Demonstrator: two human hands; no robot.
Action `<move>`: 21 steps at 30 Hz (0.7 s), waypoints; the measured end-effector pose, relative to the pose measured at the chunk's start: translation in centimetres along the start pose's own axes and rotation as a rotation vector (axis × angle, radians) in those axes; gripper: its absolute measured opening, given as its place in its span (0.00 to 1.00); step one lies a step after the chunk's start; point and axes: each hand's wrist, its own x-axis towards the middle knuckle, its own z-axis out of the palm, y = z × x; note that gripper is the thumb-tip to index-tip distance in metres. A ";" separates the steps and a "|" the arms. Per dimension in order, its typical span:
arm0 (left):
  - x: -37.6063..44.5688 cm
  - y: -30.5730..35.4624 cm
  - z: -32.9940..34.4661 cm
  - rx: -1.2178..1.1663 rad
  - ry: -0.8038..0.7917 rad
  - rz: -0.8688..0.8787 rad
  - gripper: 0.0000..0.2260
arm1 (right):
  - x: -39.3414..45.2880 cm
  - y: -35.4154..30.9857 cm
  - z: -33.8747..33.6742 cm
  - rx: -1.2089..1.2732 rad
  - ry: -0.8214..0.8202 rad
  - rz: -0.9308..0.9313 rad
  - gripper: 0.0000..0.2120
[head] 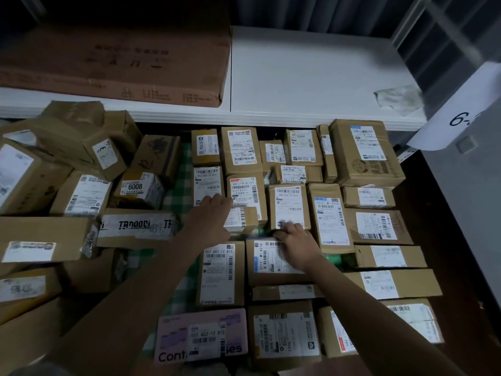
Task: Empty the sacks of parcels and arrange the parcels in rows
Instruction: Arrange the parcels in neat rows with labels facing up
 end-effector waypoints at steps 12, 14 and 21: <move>0.6 1.8 2.1 -0.117 -0.001 0.098 0.23 | -0.3 0.2 0.2 0.046 0.003 0.023 0.21; 0.4 1.8 2.4 -0.113 -0.009 0.098 0.23 | -0.3 0.2 0.2 0.044 0.005 0.025 0.21; 0.5 1.5 2.6 -0.108 -0.035 0.100 0.24 | -0.4 0.2 0.3 0.049 0.013 0.024 0.21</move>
